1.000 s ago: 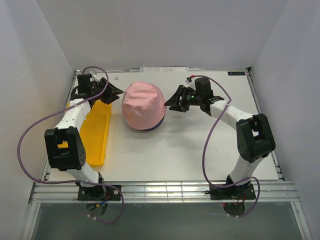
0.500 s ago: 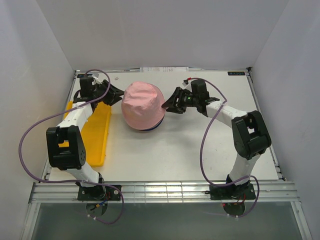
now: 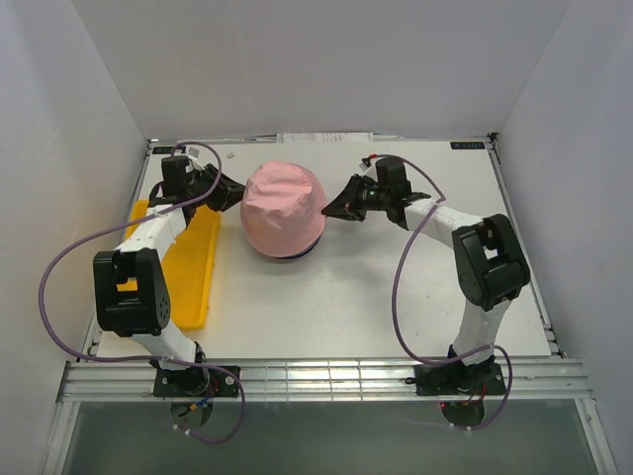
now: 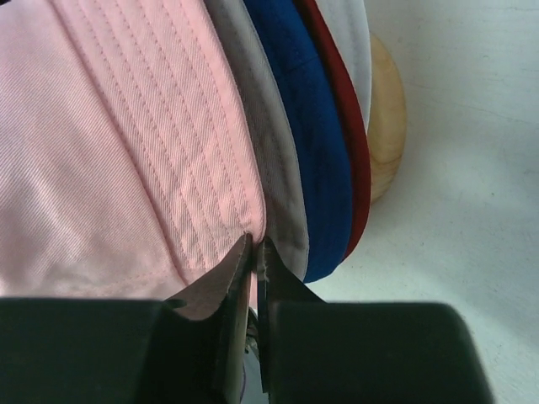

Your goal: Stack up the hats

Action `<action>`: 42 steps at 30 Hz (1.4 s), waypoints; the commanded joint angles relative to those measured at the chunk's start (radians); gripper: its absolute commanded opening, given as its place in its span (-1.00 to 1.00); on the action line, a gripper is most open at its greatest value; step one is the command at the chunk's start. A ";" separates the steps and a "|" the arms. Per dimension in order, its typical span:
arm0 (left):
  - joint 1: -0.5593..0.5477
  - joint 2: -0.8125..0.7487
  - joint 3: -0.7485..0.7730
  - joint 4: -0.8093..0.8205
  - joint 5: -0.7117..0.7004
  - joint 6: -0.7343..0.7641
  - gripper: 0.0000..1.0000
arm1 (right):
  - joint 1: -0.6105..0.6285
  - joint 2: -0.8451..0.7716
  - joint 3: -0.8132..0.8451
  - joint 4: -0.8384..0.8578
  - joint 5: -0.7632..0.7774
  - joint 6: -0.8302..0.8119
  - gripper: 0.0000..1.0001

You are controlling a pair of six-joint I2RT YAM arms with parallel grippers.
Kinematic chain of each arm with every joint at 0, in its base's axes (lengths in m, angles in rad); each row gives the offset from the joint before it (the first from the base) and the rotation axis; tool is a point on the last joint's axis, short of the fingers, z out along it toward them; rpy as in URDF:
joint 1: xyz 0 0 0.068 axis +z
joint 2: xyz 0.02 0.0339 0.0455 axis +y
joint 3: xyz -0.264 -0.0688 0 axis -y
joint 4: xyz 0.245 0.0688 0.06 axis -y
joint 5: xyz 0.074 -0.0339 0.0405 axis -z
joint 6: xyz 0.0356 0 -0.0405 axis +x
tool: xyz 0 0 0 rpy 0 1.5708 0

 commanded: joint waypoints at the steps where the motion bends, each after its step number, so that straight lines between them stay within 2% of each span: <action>1: -0.009 -0.035 -0.022 0.006 0.001 0.014 -0.35 | 0.004 0.025 0.070 0.004 0.013 -0.015 -0.84; 5: -0.011 -0.033 -0.034 0.006 0.000 0.017 -0.69 | 0.001 0.071 0.110 -0.072 0.040 -0.067 -0.84; 9: -0.012 -0.024 -0.049 -0.001 -0.003 0.020 -0.88 | 0.001 0.099 0.130 -0.120 0.056 -0.096 -0.84; 20: -0.012 -0.027 -0.094 -0.001 -0.011 0.018 -0.94 | 0.001 0.131 0.186 -0.241 0.076 -0.179 -0.84; 25: -0.012 -0.050 -0.030 -0.066 -0.023 0.049 -0.74 | 0.001 0.097 0.215 -0.270 0.076 -0.199 -0.51; 29: -0.012 -0.073 0.042 -0.134 -0.043 0.084 -0.35 | -0.001 0.068 0.247 -0.306 0.078 -0.220 -0.30; 33: -0.012 -0.099 0.102 -0.188 -0.054 0.109 -0.07 | -0.001 0.038 0.268 -0.341 0.084 -0.237 -0.08; 36: -0.012 -0.120 0.142 -0.237 -0.065 0.129 0.02 | -0.004 0.001 0.270 -0.366 0.096 -0.252 0.04; 42: -0.012 -0.180 0.223 -0.322 -0.080 0.182 0.04 | -0.028 -0.116 0.212 -0.373 0.107 -0.277 0.29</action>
